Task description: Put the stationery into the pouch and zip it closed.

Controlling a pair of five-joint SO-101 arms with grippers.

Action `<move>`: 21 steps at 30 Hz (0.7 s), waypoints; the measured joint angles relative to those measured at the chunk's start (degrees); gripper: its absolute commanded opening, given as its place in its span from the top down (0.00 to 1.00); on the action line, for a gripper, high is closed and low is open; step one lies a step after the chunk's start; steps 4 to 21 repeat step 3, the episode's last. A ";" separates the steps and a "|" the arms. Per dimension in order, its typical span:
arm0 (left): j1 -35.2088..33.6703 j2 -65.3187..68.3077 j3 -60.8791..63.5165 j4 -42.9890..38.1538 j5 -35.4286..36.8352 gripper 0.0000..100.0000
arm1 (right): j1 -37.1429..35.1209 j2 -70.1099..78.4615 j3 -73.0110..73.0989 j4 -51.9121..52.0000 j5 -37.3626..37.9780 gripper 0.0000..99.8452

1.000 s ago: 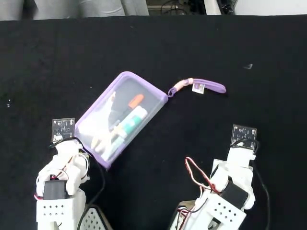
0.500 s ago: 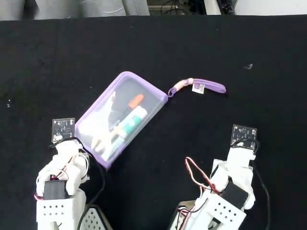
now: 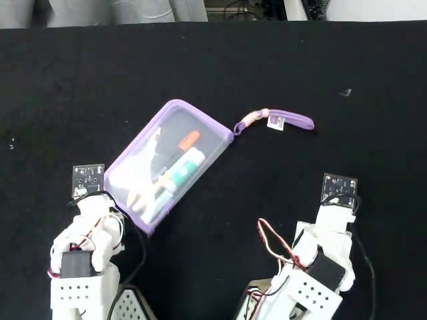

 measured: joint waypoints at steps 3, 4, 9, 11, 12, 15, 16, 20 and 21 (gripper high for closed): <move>0.00 0.00 0.00 0.00 0.00 0.96 | 0.00 0.00 0.00 0.00 0.00 0.99; 0.00 0.00 0.00 0.00 0.00 0.96 | 0.00 0.00 0.00 0.00 0.00 0.99; 0.00 0.00 0.00 0.00 0.00 0.96 | 0.00 0.00 0.00 0.00 0.00 0.99; 0.00 0.00 0.00 0.00 0.00 0.96 | 0.00 0.00 0.00 0.00 0.00 0.99; 0.00 0.00 0.00 0.00 0.00 0.96 | 0.00 0.00 0.00 0.00 0.00 0.99; 0.00 0.00 0.00 0.00 0.00 0.96 | 0.00 0.00 0.00 0.00 0.00 0.99; 0.00 0.00 0.00 0.00 0.00 0.96 | 0.00 0.00 0.00 0.00 0.00 0.99; 0.00 0.00 0.00 0.00 0.00 0.96 | 0.00 0.00 0.00 0.00 0.00 0.99; 0.00 0.00 0.00 0.00 0.00 0.96 | 0.00 0.00 0.00 0.00 0.00 0.99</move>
